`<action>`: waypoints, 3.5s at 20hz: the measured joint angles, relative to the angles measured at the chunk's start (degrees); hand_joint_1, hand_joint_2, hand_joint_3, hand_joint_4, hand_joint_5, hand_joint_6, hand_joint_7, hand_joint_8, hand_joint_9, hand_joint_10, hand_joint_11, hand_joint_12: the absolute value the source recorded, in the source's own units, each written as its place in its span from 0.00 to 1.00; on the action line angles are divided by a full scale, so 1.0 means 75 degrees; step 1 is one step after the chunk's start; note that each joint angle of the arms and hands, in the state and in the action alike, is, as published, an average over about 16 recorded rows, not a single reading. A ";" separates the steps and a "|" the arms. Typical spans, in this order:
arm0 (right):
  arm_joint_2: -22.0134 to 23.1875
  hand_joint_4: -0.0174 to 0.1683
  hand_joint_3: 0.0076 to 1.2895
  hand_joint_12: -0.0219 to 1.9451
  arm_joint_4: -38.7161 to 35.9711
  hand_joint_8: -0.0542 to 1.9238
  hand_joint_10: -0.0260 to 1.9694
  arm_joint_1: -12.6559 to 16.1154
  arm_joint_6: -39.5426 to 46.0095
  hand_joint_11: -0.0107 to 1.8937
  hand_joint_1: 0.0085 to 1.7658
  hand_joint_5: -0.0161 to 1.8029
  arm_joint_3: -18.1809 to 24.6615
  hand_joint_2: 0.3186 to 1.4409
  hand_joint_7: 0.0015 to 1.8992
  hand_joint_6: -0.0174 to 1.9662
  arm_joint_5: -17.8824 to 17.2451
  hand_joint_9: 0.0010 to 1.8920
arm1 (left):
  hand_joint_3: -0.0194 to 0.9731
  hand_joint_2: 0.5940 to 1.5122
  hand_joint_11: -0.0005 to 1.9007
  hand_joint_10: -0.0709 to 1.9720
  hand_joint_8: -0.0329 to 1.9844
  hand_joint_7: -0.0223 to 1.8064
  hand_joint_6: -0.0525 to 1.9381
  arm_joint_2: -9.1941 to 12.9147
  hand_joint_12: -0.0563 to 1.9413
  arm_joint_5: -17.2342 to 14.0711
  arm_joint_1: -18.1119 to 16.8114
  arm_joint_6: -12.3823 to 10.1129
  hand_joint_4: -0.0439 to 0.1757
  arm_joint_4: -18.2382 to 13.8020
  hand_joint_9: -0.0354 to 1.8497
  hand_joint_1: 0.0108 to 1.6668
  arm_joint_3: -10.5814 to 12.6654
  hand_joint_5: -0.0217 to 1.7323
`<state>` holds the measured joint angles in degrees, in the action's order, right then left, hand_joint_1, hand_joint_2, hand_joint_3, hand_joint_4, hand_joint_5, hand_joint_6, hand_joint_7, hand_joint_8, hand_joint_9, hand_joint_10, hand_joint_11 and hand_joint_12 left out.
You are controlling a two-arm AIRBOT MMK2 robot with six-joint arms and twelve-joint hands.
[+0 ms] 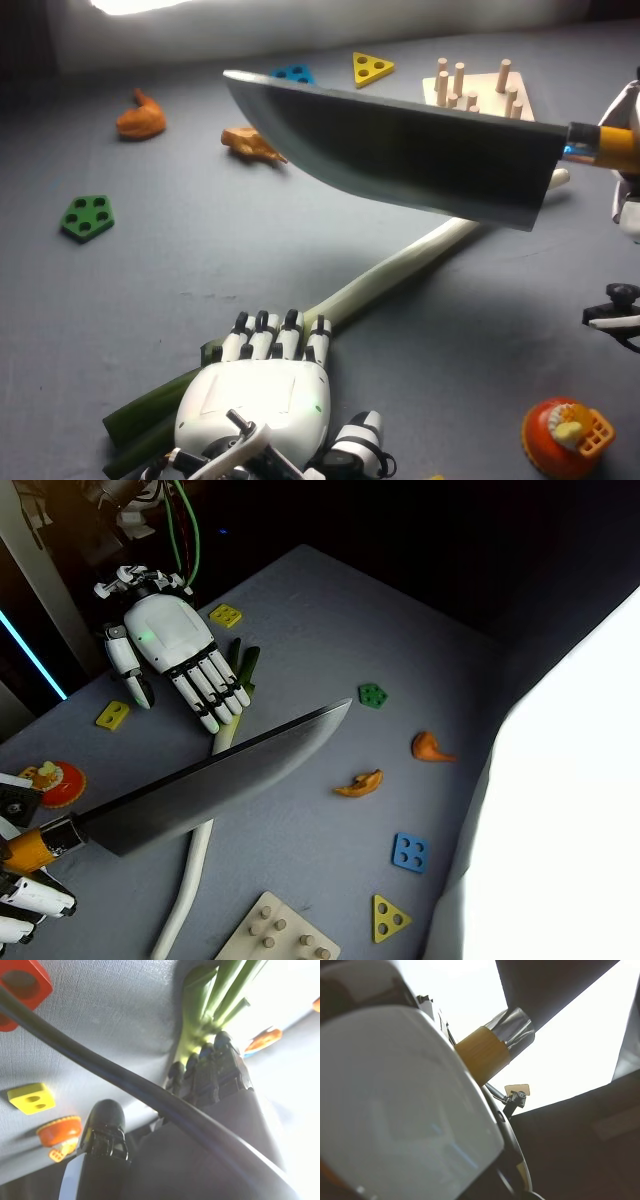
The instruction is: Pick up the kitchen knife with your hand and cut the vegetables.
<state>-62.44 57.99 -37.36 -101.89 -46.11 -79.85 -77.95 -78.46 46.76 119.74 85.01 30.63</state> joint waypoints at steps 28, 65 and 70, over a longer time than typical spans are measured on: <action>0.0153 0.99 0.74 0.93 -0.0984 0.92 0.91 -0.1544 0.0581 0.83 0.88 0.76 -0.0404 0.28 0.79 0.97 -0.0359 0.82 | 0.05 0.99 0.01 0.03 0.01 0.01 0.03 0.0012 0.02 0.0050 -0.0037 -0.0003 0.22 0.0034 0.02 0.00 -0.0015 0.02; 0.0392 0.99 0.72 0.93 -0.3644 0.91 0.91 0.1545 0.3323 0.84 0.88 0.73 -0.3949 0.29 0.80 0.97 0.4310 0.82 | 0.03 0.99 0.01 0.03 0.01 0.01 0.03 0.0108 0.03 0.0174 -0.0085 0.0041 0.22 0.0090 0.02 0.00 -0.0068 0.02; 0.0064 0.99 0.70 0.93 -0.4750 0.91 0.91 0.1378 0.4709 0.84 0.88 0.72 -0.4820 0.31 0.80 0.97 0.4637 0.82 | 0.03 0.98 0.01 0.03 0.01 0.01 0.03 0.0207 0.03 0.0326 -0.0156 0.0117 0.22 0.0147 0.02 0.00 -0.0080 0.02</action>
<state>-61.96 22.36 -27.03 -66.58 -82.26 -45.07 -76.40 -76.01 45.60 120.62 86.11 30.03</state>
